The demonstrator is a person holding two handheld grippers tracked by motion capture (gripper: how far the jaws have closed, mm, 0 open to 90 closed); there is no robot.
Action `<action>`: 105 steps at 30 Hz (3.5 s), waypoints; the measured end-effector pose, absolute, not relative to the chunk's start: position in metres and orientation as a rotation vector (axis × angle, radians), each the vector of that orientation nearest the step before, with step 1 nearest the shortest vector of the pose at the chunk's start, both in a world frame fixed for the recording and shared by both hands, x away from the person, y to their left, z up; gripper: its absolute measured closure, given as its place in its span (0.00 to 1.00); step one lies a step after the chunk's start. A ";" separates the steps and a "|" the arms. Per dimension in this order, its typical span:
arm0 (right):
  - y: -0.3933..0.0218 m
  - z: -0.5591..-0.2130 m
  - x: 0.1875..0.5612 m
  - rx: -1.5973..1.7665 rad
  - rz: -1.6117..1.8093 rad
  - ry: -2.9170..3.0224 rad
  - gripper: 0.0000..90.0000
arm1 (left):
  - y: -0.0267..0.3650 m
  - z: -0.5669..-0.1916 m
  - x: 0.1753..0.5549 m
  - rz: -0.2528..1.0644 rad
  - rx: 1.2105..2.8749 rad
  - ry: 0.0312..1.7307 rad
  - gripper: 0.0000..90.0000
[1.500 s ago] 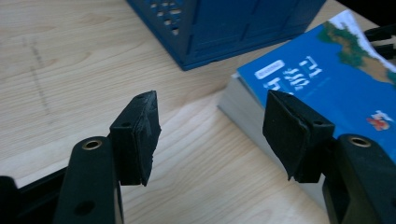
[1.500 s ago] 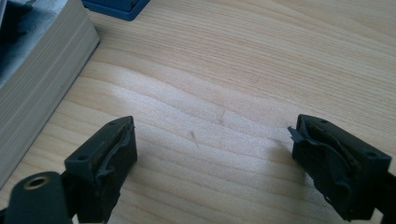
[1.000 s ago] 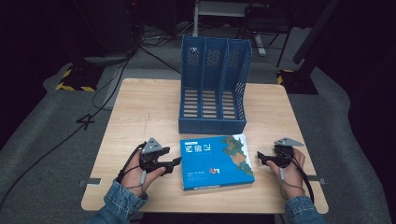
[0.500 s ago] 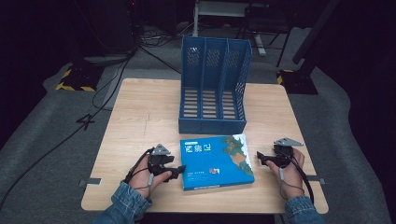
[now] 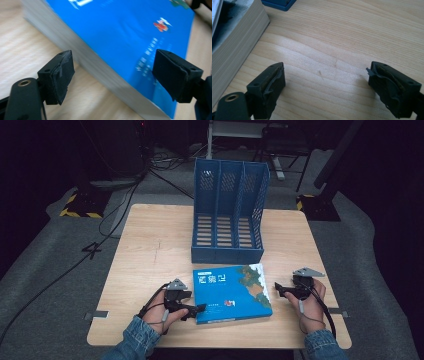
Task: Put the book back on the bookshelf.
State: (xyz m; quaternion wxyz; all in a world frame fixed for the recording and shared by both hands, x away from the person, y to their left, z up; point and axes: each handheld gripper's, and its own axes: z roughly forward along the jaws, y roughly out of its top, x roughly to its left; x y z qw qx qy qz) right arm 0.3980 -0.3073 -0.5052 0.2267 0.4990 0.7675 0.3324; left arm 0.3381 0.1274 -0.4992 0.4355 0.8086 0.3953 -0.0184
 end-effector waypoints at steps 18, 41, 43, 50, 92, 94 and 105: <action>-0.306 -0.505 0.398 1.374 0.917 2.116 0.16 | 0.123 -0.492 0.334 0.050 2.077 0.918 0.22; -0.292 -0.498 0.388 1.185 0.873 2.194 0.34 | 0.124 -0.468 0.330 0.173 2.078 0.784 0.49; -0.283 -0.491 0.382 1.120 0.893 2.208 0.35 | 0.124 -0.468 0.332 0.182 2.065 0.786 0.50; -0.260 -0.456 0.358 1.026 1.119 2.179 0.34 | 0.119 -0.474 0.340 0.210 2.065 0.781 0.51; -0.108 -0.489 0.291 0.316 0.875 2.513 0.16 | 0.116 -0.482 0.337 -0.028 2.033 0.871 0.76; -0.105 -0.492 0.291 0.329 0.845 2.477 0.13 | 0.117 -0.481 0.338 -0.059 2.017 0.891 0.81; -0.103 -0.496 0.292 0.343 0.865 2.418 0.03 | 0.115 -0.460 0.338 -0.120 2.014 0.888 0.93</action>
